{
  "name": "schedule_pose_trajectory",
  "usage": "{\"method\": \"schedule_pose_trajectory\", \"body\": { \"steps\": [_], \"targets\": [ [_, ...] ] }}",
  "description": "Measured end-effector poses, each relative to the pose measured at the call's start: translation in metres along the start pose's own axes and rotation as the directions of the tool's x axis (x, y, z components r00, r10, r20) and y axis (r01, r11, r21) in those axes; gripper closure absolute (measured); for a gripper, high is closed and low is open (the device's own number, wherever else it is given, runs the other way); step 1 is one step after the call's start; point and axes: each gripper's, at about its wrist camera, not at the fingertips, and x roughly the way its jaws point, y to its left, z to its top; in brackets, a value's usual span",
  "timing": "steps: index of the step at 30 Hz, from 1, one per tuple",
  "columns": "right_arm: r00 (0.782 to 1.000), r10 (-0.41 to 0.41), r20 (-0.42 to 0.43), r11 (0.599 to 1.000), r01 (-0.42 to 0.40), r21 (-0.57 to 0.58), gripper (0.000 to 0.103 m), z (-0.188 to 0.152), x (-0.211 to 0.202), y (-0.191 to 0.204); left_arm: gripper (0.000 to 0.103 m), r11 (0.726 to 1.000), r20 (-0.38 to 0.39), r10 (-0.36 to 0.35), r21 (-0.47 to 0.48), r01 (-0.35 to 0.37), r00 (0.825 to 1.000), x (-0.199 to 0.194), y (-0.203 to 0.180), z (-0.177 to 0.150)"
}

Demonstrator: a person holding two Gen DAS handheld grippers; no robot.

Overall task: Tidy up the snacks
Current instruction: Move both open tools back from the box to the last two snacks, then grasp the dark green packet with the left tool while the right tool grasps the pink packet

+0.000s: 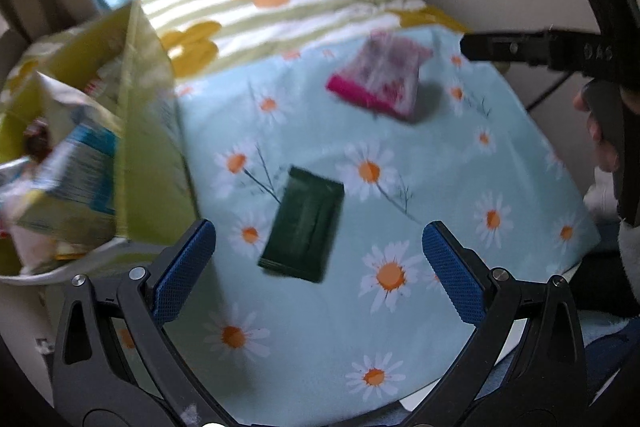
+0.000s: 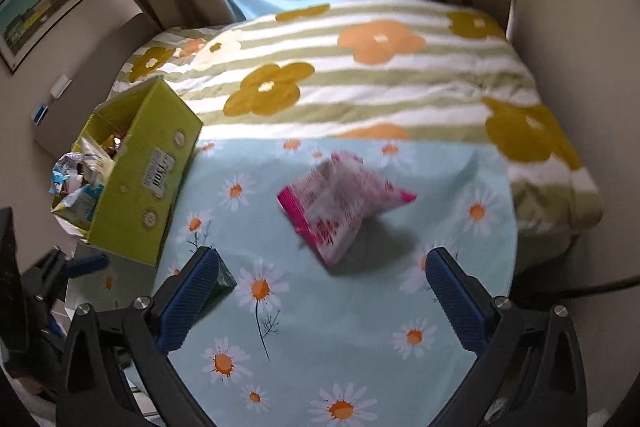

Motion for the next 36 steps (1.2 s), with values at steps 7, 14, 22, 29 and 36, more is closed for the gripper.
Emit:
{"method": "schedule_pose_trajectory", "body": {
  "steps": [7,14,22,29,36],
  "targets": [
    [0.998,-0.002,-0.06,0.998,0.005,0.057,0.0,-0.009,0.04,-0.007,0.01,0.996,-0.114,-0.053,0.062,0.061,0.992,0.05,0.005,-0.002],
    [0.997,-0.024,-0.078,0.993,0.033,0.116,0.0,-0.012,0.06,-0.011,0.012,0.988,-0.154,-0.073,0.123,0.092,0.985,0.082,0.009,-0.002],
    [0.995,-0.048,-0.09,0.984,0.062,0.165,0.0,-0.013,0.076,-0.017,0.036,0.975,-0.182,-0.056,0.203,0.094,0.982,0.094,0.005,-0.003],
    [0.996,-0.052,-0.076,0.981,0.065,0.183,0.0,-0.004,0.085,-0.016,0.062,0.975,-0.199,-0.051,0.201,0.092,0.979,0.094,0.014,0.007],
    [0.997,-0.051,-0.054,0.972,0.063,0.228,0.002,0.009,0.095,-0.021,0.062,0.984,-0.203,-0.07,0.148,0.101,0.977,0.095,0.017,0.012]
  ]
}}
